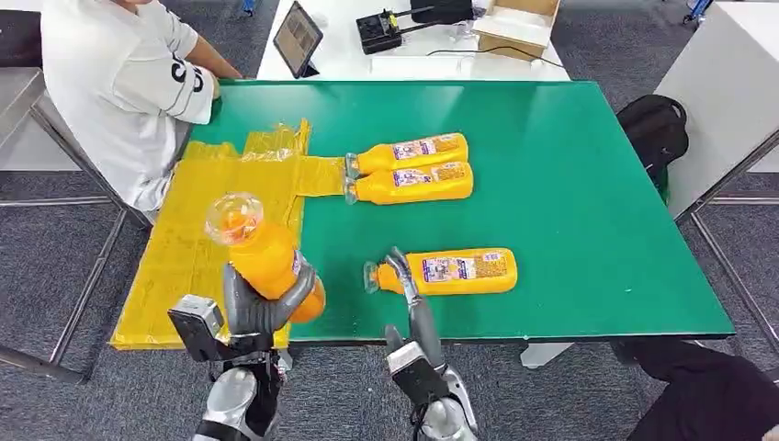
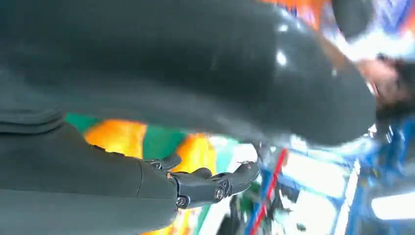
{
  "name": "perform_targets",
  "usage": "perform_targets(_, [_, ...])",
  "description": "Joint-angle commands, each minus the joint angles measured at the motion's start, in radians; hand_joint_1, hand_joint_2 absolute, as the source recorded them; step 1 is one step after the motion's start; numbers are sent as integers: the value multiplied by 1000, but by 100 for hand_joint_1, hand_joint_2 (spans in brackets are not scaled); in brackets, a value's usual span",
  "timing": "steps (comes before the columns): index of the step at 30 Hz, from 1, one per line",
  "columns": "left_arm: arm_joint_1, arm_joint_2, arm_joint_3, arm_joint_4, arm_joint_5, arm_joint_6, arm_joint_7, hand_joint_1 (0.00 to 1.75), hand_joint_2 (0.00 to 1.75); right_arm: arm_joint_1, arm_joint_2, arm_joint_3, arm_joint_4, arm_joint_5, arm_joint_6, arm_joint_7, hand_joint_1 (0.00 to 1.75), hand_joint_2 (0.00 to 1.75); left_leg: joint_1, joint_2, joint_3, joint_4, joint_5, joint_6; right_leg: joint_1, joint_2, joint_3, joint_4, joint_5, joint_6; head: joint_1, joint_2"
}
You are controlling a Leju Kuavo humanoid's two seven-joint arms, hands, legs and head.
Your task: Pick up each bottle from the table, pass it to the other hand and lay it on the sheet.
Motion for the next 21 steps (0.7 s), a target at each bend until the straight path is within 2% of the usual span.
perform_targets(1, [-237, 77, 137, 235, -292, 413, 3, 175, 175, -12, -21, 97, -195, -30, -200, -33, 0, 0, 0, -2, 2, -1, 0, 0, 0, -2, 2, 0, -1, -2, 0, 0])
perform_targets(4, [-334, 55, 348, 391, -538, 413, 3, 175, 175, -18, -35, 133, -202, -70, -210, -33, 0, 0, 0, 1, 7, -2, -1, 1, 1, 1, 6, -1, -1, -4, 0, 0])
perform_targets(5, [-352, 27, 462, 367, -737, 413, 3, 175, 175, -24, -43, 151, -200, -82, -224, -33, 0, 0, 0, 1, 5, -2, 0, 0, 1, 1, 4, -1, 0, -3, 0, 0])
perform_targets(6, [-352, 27, 462, 367, -737, 413, 3, 175, 175, -24, -43, 151, -200, -82, -224, -33, 0, 0, 0, 2, 7, -2, -1, 1, 1, 1, 6, -1, -1, -4, 0, 0])
perform_targets(8, [-352, 27, 462, 367, -737, 413, 3, 175, 175, -24, -43, 151, -200, -82, -224, -33, 0, 0, 0, 1, 3, 0, 1, 0, 1, 1, 3, 1, 0, -2, 1, 0])
perform_targets(9, [-406, 8, 596, 431, -928, 413, 3, 175, 175, -33, -48, 167, -190, -103, -220, -33, 0, 0, 0, 2, 5, -1, 0, 0, 1, 2, 4, 1, -1, -3, 0, 0])
perform_targets(10, [-428, -13, 669, 424, -1076, 413, 9, 175, 175, -39, -48, 172, -185, -108, -221, -33, 0, 0, 0, 2, 4, -1, 0, 0, 1, 1, 3, 1, 0, -2, 0, 0])
perform_targets(11, [-453, 2, 705, 468, -1194, 413, 45, 175, 175, -44, -50, 181, -181, -117, -213, -33, 0, 0, 1, 3, 7, -1, -1, 1, 1, 2, 5, 1, -1, -4, 0, 0])
perform_targets(12, [-465, 27, 691, 456, -1350, 413, 125, 175, 175, -52, -51, 190, -176, -128, -213, -33, 0, 0, 1, 3, 4, 0, 0, 0, 1, 2, 2, 1, 0, -3, 0, 0])
perform_targets(13, [-477, 48, 674, 495, -1384, 413, 165, 175, 175, -55, -51, 194, -174, -130, -212, -33, 0, 0, 1, 2, 2, 0, 1, 0, 1, 1, 1, 1, 0, -2, 0, 0])
perform_targets(14, [-477, 109, 562, 507, -1438, 413, 274, 175, 175, -61, -53, 201, -171, -142, -210, -33, 0, 0, 1, 0, 4, 0, 0, 0, 1, 0, 4, 1, -1, -3, 0, 0])
perform_targets(15, [-477, 109, 562, 507, -1438, 413, 274, 175, 175, -61, -53, 201, -171, -142, -210, -33, 0, 0, 0, 0, 5, -1, 0, 0, 1, 1, 4, 1, -1, -4, 0, 0])
perform_targets(17, [-500, 185, 419, 602, -1438, 413, 392, 175, 175, -71, -58, 214, -156, -154, -209, -33, 0, 0, 0, 1, 3, -1, 1, 0, 1, 1, 3, 1, 0, -3, 0, 0])
perform_targets(19, [-504, 200, 392, 629, -1438, 413, 412, 175, 175, -72, -57, 214, -155, -157, -206, -33, 0, 0, 0, 0, 3, -1, 1, 0, 1, 0, 2, 1, 0, -3, 0, 0])
perform_targets(20, [-526, 255, 258, 716, -1438, 413, 511, 175, 175, -75, -56, 216, -151, -161, -195, -33, 0, 0, 0, 0, 5, -1, 1, 0, 1, 0, 4, 1, -1, -3, 0, 0])
perform_targets(21, [-530, 258, 248, 730, -1438, 413, 517, 175, 175, -75, -56, 216, -151, -161, -195, -33, 0, 0, 0, 0, 7, -1, 0, 0, 1, -1, 6, 1, -2, -5, 0, 0])
